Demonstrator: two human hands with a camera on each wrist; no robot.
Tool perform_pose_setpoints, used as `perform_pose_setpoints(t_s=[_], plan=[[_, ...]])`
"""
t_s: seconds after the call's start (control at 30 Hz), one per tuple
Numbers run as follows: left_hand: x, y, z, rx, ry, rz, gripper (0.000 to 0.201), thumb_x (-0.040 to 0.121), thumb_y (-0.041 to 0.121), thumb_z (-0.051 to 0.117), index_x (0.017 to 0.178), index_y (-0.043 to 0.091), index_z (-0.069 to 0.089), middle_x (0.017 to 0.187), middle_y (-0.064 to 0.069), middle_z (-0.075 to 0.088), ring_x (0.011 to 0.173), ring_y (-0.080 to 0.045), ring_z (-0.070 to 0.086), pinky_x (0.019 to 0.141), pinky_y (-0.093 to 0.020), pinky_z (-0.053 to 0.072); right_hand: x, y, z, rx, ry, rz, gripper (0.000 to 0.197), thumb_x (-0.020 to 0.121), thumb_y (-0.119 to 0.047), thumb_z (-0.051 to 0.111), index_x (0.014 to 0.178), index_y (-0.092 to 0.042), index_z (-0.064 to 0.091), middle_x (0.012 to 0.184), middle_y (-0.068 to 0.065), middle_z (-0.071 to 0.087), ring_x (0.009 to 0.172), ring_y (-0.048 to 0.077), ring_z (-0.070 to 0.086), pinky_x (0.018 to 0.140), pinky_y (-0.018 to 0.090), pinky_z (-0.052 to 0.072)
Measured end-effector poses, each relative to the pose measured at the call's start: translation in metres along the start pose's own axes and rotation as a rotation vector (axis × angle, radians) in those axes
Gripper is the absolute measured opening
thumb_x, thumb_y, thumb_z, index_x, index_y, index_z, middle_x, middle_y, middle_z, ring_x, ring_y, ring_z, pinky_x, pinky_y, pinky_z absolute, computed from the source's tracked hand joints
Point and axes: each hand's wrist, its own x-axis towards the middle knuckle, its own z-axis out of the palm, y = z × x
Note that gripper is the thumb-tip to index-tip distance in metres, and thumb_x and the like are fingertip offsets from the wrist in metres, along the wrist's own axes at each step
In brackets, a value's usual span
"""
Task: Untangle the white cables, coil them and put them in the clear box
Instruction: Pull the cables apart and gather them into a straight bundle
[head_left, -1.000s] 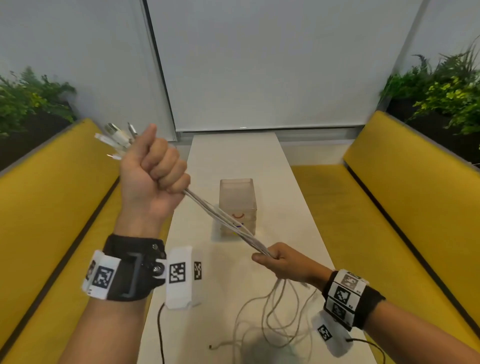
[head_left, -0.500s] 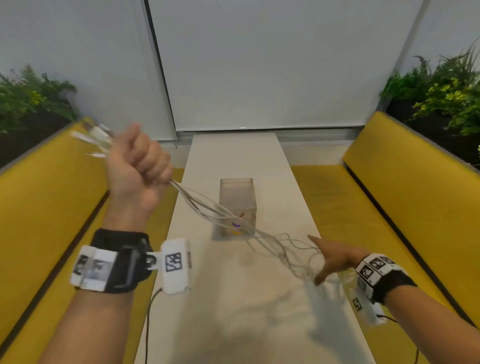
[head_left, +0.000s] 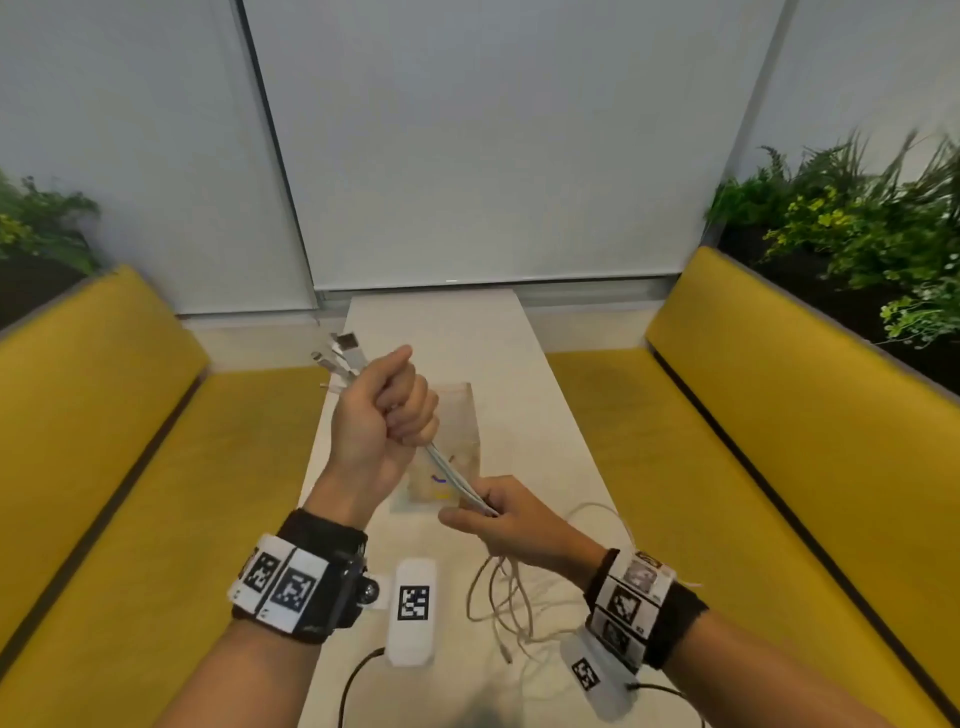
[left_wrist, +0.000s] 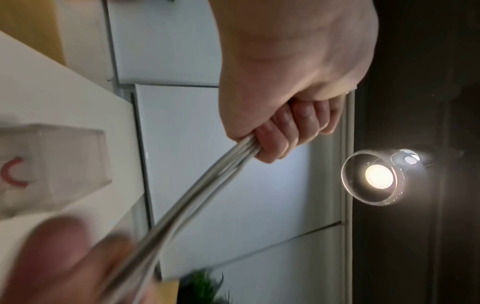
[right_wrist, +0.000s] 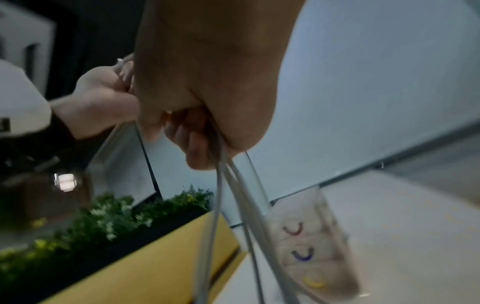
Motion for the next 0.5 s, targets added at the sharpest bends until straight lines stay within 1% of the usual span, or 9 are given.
perform_pose_setpoints(t_s=[0.03,0.1,0.17,0.2,0.27,0.3,0.37,0.43,0.5], plan=[[-0.001,0.008,-0.003,-0.019,0.032,0.030,0.055,0.097,0.023,0.043,0.044,0.021,0.030,0.041,0.004,0.017,0.041,-0.014,0.010,0.039,-0.026,0.012,-0.001,0.007,-0.006,-0.072,-0.020,0.006,0.048,0.091,-0.022,0.069,0.056,-0.013,0.038,0.046,-0.013,0.032,0.044,0.005,0.030,0.048,0.025,0.028],[-0.002,0.023,-0.008,-0.035,0.078,0.094,0.052,0.091,0.025,0.046,0.042,0.022,0.030,0.043,0.003,0.012,0.041,-0.014,0.008,0.039,-0.026,0.008,-0.002,0.024,-0.024,-0.139,-0.028,0.110,0.049,0.089,-0.025,0.071,0.054,-0.017,0.038,0.043,-0.013,0.032,0.041,0.008,0.031,0.046,0.024,0.028],[-0.002,0.040,-0.018,-0.036,0.119,0.155,0.050,0.088,0.027,0.048,0.042,0.023,0.030,0.040,0.005,0.016,0.038,-0.012,0.010,0.040,-0.027,0.006,-0.006,0.042,-0.050,-0.218,-0.034,0.231,0.046,0.087,-0.029,0.072,0.055,-0.016,0.042,0.043,-0.009,0.035,0.038,0.011,0.032,0.044,0.023,0.030],[-0.003,0.048,-0.024,-0.034,0.140,0.185,0.049,0.087,0.028,0.049,0.042,0.023,0.030,0.039,0.006,0.019,0.037,-0.011,0.012,0.040,-0.027,0.007,-0.009,0.051,-0.065,-0.316,-0.039,0.285,0.046,0.085,-0.032,0.073,0.055,-0.016,0.043,0.044,-0.007,0.037,0.039,0.012,0.034,0.046,0.024,0.031],[-0.007,0.064,-0.038,-0.037,0.182,0.240,0.049,0.089,0.028,0.048,0.044,0.023,0.029,0.038,0.007,0.021,0.036,-0.010,0.014,0.038,-0.026,0.010,-0.015,0.062,-0.093,-0.533,-0.044,0.400,0.044,0.083,-0.038,0.074,0.054,-0.019,0.046,0.047,-0.007,0.044,0.042,0.011,0.040,0.048,0.027,0.034],[-0.009,0.069,-0.046,-0.041,0.206,0.260,0.051,0.092,0.027,0.046,0.044,0.023,0.029,0.038,0.007,0.021,0.036,-0.010,0.013,0.037,-0.025,0.011,-0.019,0.064,-0.105,-0.612,-0.041,0.442,0.042,0.084,-0.038,0.073,0.054,-0.022,0.048,0.049,-0.007,0.046,0.044,0.011,0.043,0.047,0.026,0.035],[-0.012,0.074,-0.058,-0.042,0.246,0.279,0.055,0.099,0.027,0.038,0.046,0.023,0.028,0.039,0.007,0.020,0.036,-0.011,0.013,0.037,-0.025,0.012,-0.024,0.067,-0.123,-0.786,-0.055,0.499,0.037,0.086,-0.037,0.070,0.057,-0.024,0.052,0.054,-0.007,0.049,0.050,0.011,0.046,0.048,0.023,0.033],[-0.013,0.072,-0.063,-0.028,0.259,0.276,0.055,0.101,0.027,0.036,0.046,0.023,0.028,0.039,0.007,0.020,0.036,-0.011,0.013,0.037,-0.025,0.012,-0.025,0.062,-0.132,-1.065,-0.074,0.581,0.033,0.087,-0.042,0.067,0.066,-0.021,0.054,0.061,-0.006,0.049,0.057,0.012,0.048,0.050,0.025,0.034],[-0.012,0.067,-0.062,-0.013,0.270,0.266,0.053,0.096,0.027,0.043,0.046,0.023,0.029,0.039,0.007,0.021,0.037,-0.011,0.012,0.037,-0.025,0.012,-0.023,0.052,-0.135,-1.313,-0.037,0.666,0.030,0.086,-0.045,0.065,0.074,-0.020,0.053,0.065,-0.006,0.047,0.060,0.013,0.048,0.049,0.023,0.037]])
